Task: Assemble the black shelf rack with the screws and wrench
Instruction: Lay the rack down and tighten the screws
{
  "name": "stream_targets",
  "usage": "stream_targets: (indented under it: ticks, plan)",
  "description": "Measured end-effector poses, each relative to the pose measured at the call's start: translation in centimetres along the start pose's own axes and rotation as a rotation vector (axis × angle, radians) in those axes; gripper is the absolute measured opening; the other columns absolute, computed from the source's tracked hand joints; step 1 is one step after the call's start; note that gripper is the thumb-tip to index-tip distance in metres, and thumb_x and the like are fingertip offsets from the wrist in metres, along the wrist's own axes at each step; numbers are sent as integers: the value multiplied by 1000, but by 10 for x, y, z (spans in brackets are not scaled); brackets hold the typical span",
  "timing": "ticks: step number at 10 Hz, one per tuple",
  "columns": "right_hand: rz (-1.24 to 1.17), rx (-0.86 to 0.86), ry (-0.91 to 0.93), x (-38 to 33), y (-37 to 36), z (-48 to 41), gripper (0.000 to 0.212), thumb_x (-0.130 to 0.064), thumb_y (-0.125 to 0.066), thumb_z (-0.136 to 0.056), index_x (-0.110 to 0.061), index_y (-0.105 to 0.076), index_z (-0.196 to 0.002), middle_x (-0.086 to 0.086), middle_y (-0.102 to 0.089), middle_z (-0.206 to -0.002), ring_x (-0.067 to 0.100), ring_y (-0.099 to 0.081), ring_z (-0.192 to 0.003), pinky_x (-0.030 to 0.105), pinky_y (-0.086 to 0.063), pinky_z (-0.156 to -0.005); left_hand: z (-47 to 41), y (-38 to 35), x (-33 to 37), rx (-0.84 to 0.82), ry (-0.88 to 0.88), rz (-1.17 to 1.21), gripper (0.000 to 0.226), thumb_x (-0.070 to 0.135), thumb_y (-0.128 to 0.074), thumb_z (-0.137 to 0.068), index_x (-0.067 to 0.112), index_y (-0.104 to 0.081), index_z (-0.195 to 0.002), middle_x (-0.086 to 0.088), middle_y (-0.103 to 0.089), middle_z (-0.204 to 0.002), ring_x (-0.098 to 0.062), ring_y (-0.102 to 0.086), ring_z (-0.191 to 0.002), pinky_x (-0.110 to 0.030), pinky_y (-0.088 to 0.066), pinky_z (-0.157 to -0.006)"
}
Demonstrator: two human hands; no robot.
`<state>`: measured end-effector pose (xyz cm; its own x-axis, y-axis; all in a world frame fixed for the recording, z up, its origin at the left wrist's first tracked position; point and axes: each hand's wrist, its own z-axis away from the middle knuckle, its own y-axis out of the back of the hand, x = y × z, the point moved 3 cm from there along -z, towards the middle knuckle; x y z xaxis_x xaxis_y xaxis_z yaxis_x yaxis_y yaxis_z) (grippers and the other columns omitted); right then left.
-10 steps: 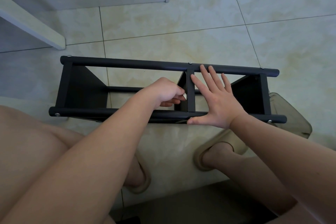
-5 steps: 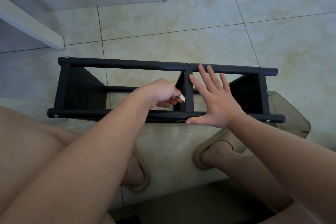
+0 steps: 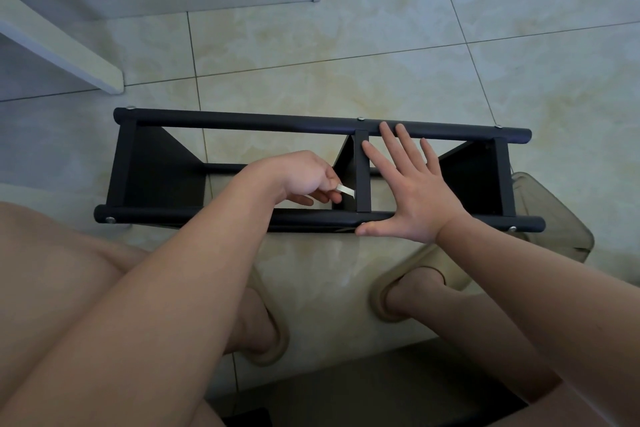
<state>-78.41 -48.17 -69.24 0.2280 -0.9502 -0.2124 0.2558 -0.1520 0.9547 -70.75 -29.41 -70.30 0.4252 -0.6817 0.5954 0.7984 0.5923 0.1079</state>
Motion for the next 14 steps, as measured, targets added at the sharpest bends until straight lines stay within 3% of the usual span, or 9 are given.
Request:
stream_targets:
  ticks: [3,4,5,7,10,11,12,13,14]
  plan:
    - [3,-4,-7,0,0,0,129,-100,-40,-64,-26,-6,-164,5,11,-170,27,16,-156,57,3,-125,3,0,-5,-36,-22,-118,21,11,-53,-102,20,-65,-87,11,-73,-79,-6,-62,-83,-25,-48,-76]
    - [7,-8,-7,0,0,0,129,-101,-39,-64,-26,-5,-164,5,12,-170,27,16,-156,57,4,-125,3,0,-6,-45,-25,-149,23,10,-55,-100,21,-66,-84,11,-73,-79,-10,-63,-89,-29,-47,-81]
    - [4,-8,-8,0,0,0,129,-101,-39,-64,-26,-6,-164,5,11,-170,26,16,-156,56,5,-125,1,-1,-7,-56,-29,-209,24,9,-57,-98,21,-69,-81,1,-74,-93,-16,-62,-91,-33,-45,-83]
    - [5,-3,-9,-1,0,0,129,-101,-39,-64,-26,-6,-164,5,11,-171,26,16,-156,56,4,-125,-3,-3,-10,-53,-29,-282,23,12,-65,-93,27,-69,-77,1,-65,-84,-21,-55,-87,-33,-42,-82]
    - [5,-18,-15,0,1,-1,129,-100,-38,-63,-27,-5,-164,5,12,-170,26,17,-156,56,5,-125,-2,-1,-7,47,-9,-351,22,15,-67,-89,29,-70,-74,3,-72,-84,-24,-65,-87,-34,-51,-85]
    - [7,-26,-16,1,2,-3,128,-101,-37,-64,-29,-2,-163,4,13,-170,25,18,-156,56,5,-125,-2,2,-6,124,-33,-304,17,10,-65,-86,22,-74,-78,-4,-76,-87,-26,-69,-90,-28,-49,-75]
    - [5,-32,-19,2,1,-3,129,-101,-38,-63,-29,-2,-163,4,14,-170,25,18,-156,55,6,-125,-3,3,0,187,-82,-252,29,8,-64,-81,31,-72,-64,15,-68,-73,-9,-61,-78,-23,-42,-66]
    - [-1,-26,-18,1,1,-3,129,-101,-39,-63,-28,-4,-164,5,13,-170,25,18,-156,55,7,-125,-3,0,6,210,-107,-158,34,10,-64,-80,34,-72,-57,15,-65,-67,-7,-57,-69,-23,-41,-63]
    - [-2,-19,-13,0,0,-2,128,-101,-37,-64,-28,-3,-163,5,13,-170,25,18,-156,54,7,-125,-4,-4,7,190,-98,49,27,10,-61,-85,27,-75,-71,5,-70,-79,-12,-62,-76,-26,-49,-68]
